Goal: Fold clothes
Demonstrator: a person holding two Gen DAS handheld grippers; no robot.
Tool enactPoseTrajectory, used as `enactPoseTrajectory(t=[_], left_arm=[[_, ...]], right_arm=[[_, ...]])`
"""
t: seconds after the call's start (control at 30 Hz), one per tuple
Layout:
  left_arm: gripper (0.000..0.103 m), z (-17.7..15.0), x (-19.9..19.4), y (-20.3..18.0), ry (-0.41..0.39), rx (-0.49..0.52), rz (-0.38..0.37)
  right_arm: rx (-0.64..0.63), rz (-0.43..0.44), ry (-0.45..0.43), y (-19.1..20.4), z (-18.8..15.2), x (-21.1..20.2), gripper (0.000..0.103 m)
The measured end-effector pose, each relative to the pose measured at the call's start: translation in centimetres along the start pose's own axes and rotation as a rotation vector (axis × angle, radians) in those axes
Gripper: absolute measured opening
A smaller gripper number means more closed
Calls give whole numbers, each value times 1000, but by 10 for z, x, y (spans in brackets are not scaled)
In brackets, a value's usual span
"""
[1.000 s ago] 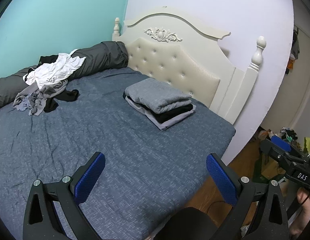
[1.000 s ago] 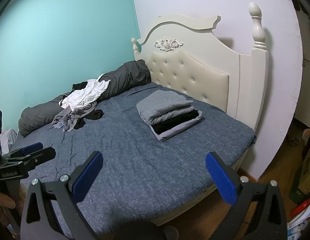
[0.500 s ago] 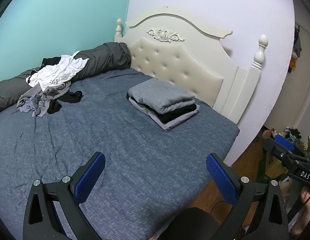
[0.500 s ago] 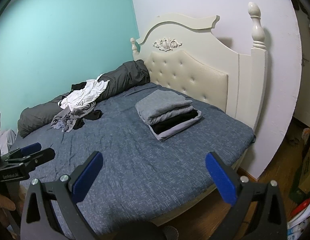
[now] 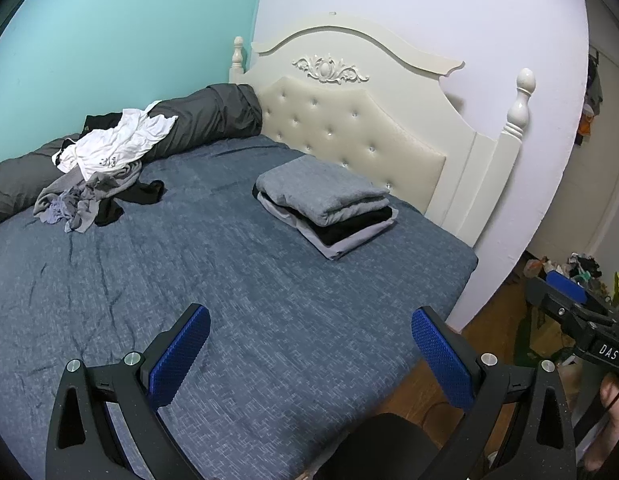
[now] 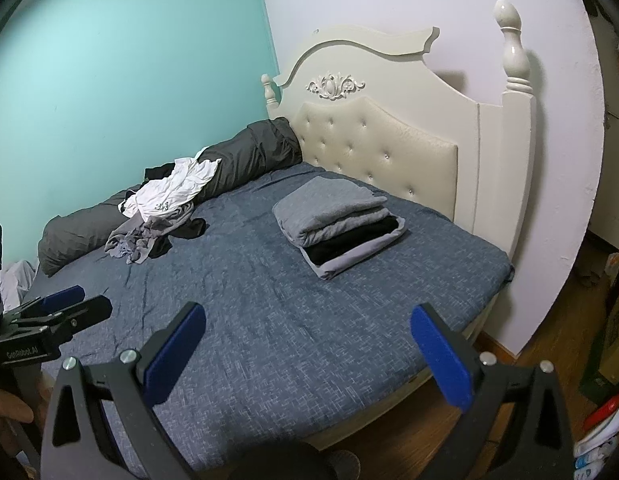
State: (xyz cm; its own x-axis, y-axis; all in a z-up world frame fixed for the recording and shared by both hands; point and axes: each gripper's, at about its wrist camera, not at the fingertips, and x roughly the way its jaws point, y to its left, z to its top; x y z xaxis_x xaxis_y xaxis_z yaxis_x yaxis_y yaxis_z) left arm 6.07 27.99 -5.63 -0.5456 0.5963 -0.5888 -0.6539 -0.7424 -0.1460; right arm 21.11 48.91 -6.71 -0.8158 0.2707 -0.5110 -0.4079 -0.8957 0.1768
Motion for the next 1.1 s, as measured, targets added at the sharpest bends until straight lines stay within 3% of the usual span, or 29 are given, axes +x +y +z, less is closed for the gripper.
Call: enactPoseTrajectory(t=[1.1], left_arm=[[103,-3,6,0,3,5,12]], right_arm=[[11,5,19,-1,-5,3,103]])
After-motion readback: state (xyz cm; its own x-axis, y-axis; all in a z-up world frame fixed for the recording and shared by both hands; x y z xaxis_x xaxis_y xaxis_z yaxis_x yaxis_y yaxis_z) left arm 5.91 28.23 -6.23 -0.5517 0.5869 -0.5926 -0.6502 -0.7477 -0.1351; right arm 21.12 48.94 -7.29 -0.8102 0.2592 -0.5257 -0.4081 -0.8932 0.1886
